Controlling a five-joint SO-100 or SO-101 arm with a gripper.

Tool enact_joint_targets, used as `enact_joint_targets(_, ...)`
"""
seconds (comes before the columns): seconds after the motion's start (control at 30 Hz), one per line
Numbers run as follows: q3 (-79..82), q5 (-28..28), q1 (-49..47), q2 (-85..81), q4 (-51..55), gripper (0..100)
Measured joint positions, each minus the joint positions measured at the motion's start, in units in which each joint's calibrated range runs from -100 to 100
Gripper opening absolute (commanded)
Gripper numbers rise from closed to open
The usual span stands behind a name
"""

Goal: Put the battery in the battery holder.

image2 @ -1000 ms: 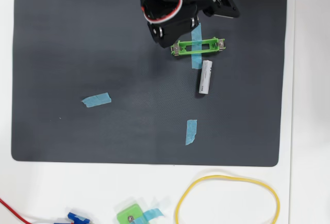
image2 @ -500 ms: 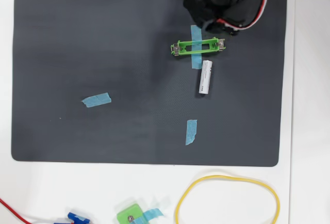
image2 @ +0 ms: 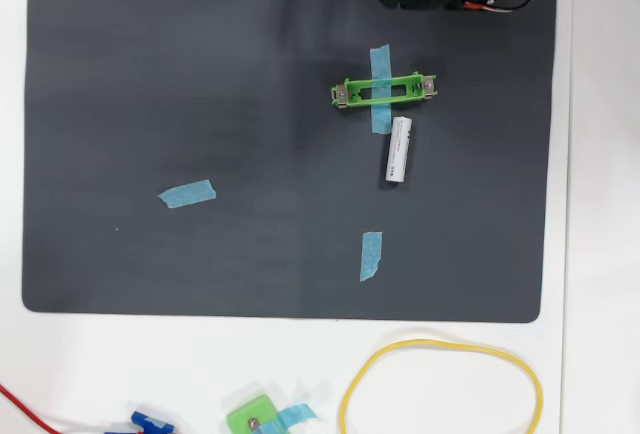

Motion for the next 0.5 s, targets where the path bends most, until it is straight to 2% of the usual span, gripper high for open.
enact_joint_targets(0.1, 0.45, 2.90, -0.67, 3.82, -0.09, 0)
enact_joint_targets(0.5, -5.54, 6.22, 1.57, 8.57, -0.09, 0)
